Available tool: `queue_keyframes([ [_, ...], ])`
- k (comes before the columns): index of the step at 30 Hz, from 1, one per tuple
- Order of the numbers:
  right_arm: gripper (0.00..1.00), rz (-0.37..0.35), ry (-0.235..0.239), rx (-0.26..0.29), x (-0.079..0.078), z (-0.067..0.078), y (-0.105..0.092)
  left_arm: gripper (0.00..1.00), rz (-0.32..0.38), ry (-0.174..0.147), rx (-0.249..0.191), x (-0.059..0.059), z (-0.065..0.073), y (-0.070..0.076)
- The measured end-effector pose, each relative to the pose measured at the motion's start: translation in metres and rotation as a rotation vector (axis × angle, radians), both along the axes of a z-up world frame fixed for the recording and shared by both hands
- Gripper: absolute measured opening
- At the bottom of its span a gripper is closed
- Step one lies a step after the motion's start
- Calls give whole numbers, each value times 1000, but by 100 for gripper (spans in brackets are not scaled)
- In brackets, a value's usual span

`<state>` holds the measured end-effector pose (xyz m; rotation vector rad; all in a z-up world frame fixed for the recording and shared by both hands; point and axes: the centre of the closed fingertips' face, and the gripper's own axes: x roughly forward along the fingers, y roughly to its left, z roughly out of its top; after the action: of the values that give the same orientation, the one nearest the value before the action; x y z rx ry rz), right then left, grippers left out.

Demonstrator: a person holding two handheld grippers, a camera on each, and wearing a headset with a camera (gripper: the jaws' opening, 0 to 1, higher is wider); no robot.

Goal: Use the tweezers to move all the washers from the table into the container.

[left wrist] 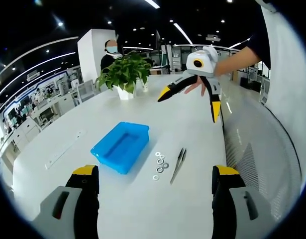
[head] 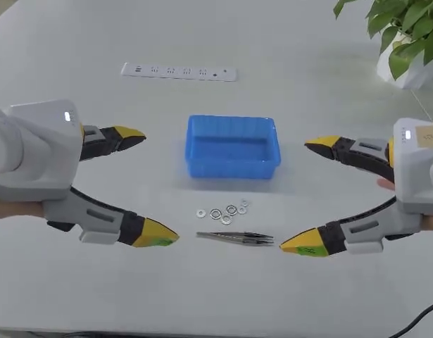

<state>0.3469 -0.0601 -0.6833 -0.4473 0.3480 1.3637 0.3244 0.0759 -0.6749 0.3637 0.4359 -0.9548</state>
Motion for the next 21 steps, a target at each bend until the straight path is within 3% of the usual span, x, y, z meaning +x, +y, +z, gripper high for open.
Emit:
queue_keyframes([
  [21, 100, -9, 22, -20, 3, -12, -5, 100, 8, 27, 22, 2, -17, 4],
])
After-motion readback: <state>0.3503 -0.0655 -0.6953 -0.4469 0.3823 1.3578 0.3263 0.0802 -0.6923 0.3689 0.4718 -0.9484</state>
